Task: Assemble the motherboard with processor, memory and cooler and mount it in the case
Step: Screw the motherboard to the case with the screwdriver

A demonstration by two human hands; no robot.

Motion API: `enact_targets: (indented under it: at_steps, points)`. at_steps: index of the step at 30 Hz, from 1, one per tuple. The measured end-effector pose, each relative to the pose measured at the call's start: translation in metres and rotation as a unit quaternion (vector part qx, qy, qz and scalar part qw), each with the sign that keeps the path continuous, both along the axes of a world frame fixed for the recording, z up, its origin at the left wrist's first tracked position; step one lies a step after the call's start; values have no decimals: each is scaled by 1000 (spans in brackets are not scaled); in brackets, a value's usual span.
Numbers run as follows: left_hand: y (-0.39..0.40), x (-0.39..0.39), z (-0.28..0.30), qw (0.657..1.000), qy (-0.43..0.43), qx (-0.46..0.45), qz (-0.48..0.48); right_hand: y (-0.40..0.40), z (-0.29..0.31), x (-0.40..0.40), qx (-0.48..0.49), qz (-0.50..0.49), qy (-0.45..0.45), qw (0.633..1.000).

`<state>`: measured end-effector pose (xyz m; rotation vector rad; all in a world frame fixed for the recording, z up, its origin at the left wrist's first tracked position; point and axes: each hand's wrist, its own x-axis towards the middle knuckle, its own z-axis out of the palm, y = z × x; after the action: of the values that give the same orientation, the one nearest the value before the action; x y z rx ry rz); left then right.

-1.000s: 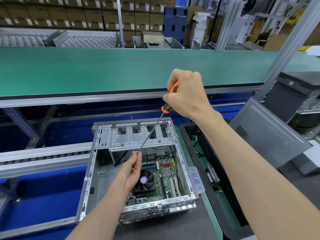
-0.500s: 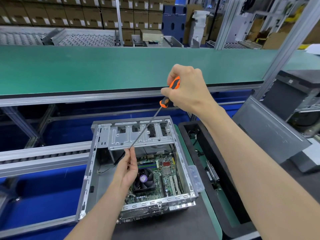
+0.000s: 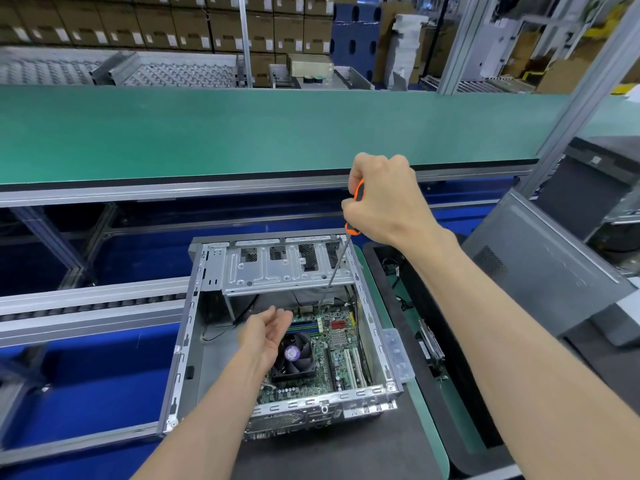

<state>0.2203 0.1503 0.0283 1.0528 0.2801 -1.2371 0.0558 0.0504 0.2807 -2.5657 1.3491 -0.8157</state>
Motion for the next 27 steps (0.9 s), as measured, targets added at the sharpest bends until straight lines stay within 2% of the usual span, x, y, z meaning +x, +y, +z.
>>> enact_targets:
  at_steps: [4, 8, 13, 17, 27]
  points:
    - [-3, -2, -5, 996, -67, 30, -54, -2, 1, -1, 5, -3, -29, 1000]
    - [-4, -2, -9, 993, -81, 29, -81, -1, 10, 1, -6, 7, -47, 999]
    - [-4, -2, -6, 995, -2, -21, -100, 2, 13, 3, -20, 21, -65, 997]
    - [-4, -1, -2, 995, 75, -48, -53, 4, 13, 6, -22, 27, -70, 997]
    - [-3, 0, 2, 989, 133, -62, -18, 7, 19, 7, -26, 31, -86, 996]
